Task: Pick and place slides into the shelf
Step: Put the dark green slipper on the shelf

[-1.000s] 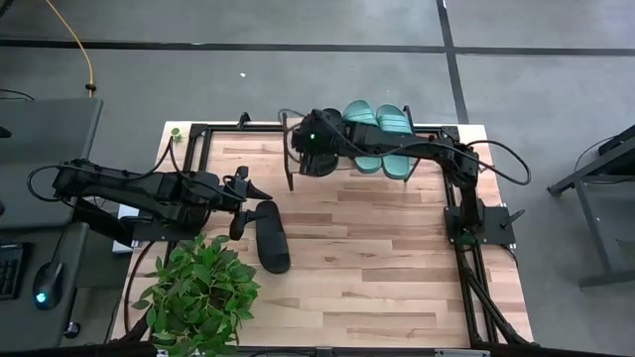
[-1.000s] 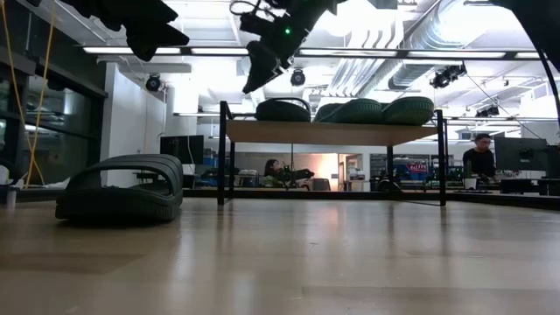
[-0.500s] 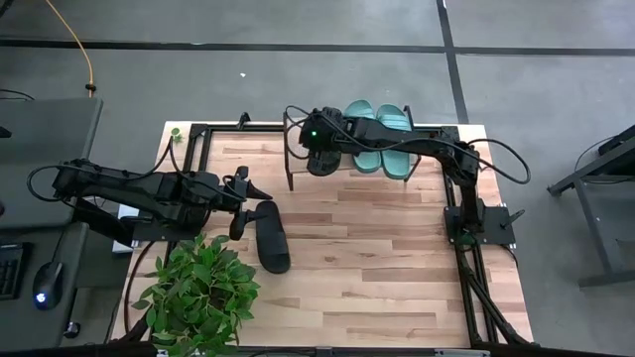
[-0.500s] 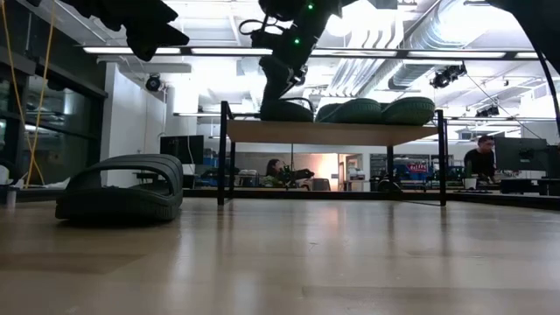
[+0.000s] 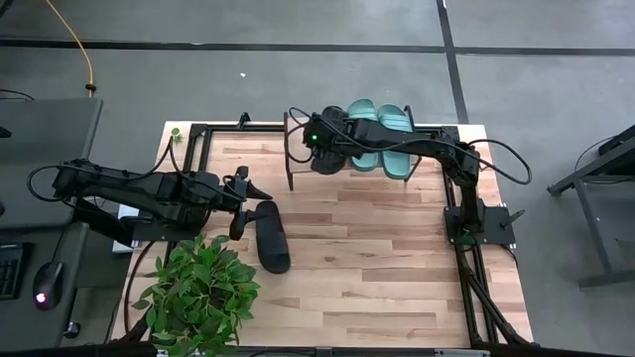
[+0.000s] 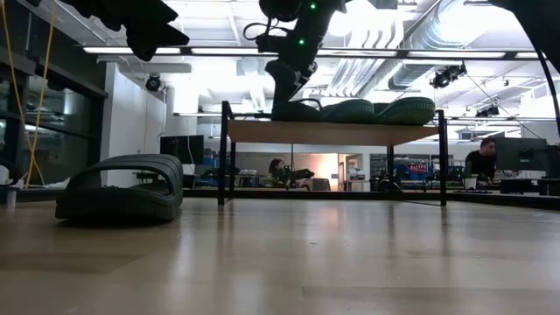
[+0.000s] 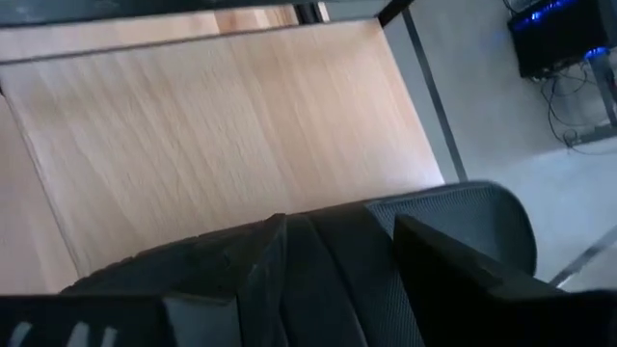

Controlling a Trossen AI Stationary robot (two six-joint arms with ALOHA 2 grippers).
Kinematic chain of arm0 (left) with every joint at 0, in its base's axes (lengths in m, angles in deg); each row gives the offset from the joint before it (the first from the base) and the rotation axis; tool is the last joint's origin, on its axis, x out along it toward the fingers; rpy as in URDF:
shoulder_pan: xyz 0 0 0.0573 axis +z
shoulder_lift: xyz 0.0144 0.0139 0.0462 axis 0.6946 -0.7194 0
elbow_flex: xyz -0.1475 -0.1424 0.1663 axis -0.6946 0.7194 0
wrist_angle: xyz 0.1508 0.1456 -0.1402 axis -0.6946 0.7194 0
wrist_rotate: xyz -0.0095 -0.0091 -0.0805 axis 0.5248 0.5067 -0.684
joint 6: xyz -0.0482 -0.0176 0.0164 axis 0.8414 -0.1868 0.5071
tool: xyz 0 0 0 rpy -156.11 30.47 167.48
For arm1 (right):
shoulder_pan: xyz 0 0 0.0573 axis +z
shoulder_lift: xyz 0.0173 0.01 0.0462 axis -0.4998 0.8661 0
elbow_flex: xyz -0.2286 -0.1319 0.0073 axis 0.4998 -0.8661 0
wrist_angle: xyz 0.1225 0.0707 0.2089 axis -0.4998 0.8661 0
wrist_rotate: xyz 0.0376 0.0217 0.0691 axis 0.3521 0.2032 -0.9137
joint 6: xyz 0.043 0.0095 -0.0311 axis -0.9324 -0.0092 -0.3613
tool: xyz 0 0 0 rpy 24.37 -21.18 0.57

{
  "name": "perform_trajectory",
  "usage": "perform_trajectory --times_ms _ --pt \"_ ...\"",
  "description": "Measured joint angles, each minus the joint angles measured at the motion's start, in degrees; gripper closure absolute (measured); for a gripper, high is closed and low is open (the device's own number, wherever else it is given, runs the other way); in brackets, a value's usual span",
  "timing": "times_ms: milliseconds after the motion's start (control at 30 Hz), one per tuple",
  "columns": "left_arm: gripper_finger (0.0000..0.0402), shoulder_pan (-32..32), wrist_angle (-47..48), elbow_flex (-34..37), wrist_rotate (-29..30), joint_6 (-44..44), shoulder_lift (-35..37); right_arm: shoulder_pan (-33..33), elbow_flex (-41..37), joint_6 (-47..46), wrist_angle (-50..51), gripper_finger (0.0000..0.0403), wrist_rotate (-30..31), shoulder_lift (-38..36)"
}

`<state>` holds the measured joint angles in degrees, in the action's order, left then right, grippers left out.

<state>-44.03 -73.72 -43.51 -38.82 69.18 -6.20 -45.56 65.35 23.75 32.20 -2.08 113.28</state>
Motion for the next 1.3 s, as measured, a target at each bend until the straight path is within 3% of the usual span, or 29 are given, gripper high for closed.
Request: perform_trajectory --times_ms 667,1300 --pt "0.0192 0.0 0.0 0.0 0.0 0.1 0.0 2.6 5.6 -1.9 10.0 0.0221 5.4 -0.9" --pt "0.0192 0.0 0.0 0.0 0.0 0.2 0.0 2.9 6.1 -3.5 11.2 0.0221 2.0 -0.9"
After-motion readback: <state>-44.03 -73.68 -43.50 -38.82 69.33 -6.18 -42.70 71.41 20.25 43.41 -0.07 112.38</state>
